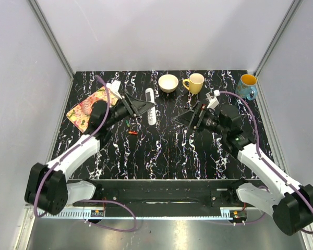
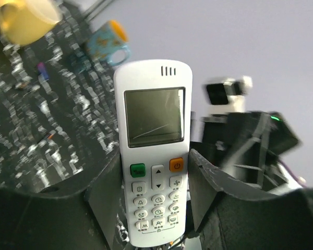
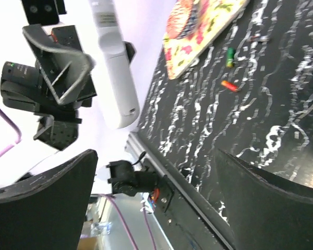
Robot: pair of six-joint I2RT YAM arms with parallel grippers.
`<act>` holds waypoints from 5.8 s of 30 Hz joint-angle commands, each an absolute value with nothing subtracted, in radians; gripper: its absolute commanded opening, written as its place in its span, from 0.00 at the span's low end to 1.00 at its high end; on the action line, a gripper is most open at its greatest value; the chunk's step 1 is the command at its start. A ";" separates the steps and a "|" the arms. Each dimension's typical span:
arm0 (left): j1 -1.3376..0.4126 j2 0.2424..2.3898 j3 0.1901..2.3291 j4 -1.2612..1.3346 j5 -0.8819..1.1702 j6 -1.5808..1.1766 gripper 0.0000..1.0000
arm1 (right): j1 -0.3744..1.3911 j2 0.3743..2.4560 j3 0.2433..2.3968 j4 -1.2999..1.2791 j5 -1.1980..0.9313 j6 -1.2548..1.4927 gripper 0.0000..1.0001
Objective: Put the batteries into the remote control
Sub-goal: Adjust the remote control.
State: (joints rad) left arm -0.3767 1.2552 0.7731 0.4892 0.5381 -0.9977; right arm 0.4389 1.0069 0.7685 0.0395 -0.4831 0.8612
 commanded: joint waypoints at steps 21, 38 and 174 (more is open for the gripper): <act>-0.511 1.313 0.673 1.410 0.614 -1.353 0.00 | 0.592 1.132 0.844 0.388 -0.693 0.875 1.00; -0.546 1.378 0.686 1.506 0.578 -1.399 0.00 | 0.601 1.255 0.799 0.761 -0.764 1.063 0.80; -0.523 1.203 0.314 1.579 0.307 -1.129 0.00 | 0.772 0.977 0.887 -0.053 -0.273 0.781 0.88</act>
State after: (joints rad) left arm -0.5259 1.2350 0.2424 1.2003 0.2771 -1.1496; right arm 0.7658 0.9813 0.8597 -0.0887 -0.2913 0.7616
